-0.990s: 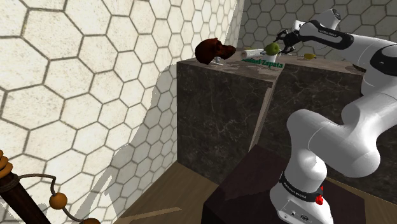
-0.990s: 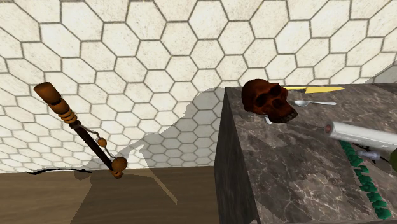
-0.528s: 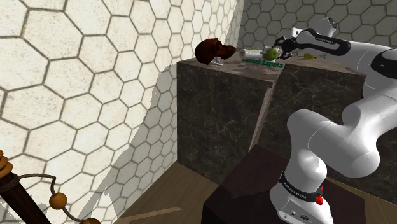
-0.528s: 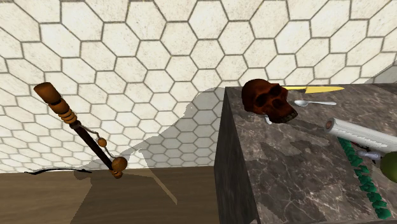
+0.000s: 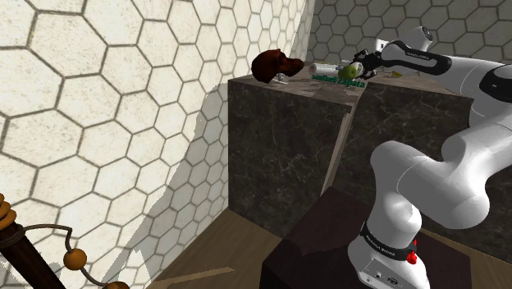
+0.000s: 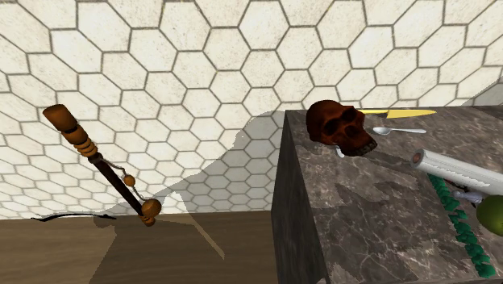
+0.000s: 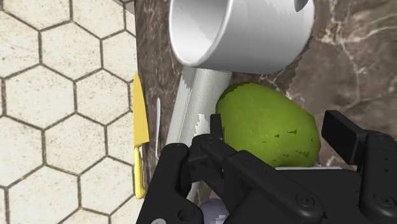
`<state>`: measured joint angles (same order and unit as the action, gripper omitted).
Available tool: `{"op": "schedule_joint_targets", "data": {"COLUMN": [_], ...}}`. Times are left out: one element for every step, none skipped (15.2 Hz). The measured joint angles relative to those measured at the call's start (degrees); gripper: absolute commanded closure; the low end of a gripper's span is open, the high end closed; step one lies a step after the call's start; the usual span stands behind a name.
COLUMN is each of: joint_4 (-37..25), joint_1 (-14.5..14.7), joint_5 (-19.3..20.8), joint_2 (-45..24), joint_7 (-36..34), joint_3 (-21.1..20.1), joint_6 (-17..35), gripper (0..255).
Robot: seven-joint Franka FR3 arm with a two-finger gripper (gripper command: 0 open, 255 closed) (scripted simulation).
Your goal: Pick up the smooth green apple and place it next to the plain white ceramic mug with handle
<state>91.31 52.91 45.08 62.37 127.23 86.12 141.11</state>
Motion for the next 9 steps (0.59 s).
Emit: {"op": "schedule_joint_targets", "data": {"joint_4": [0.0,0.0,0.0,0.0,0.0,0.0,0.0,0.77,1.05], "joint_1": [0.0,0.0,0.0,0.0,0.0,0.0,0.0,-1.05,-2.05], "joint_5": [0.0,0.0,0.0,0.0,0.0,0.0,0.0,-0.17,-0.57], "joint_2": [0.0,0.0,0.0,0.0,0.0,0.0,0.0,-0.07,-0.28], "joint_7": [0.0,0.0,0.0,0.0,0.0,0.0,0.0,0.03,0.14], "joint_3": [0.0,0.0,0.0,0.0,0.0,0.0,0.0,-0.66,-1.59], "joint_6": [0.0,0.01,0.01,0.01,0.01,0.01,0.01,-0.23,-0.93], "gripper": [0,0,0,0,0,0,0,0,0]}}
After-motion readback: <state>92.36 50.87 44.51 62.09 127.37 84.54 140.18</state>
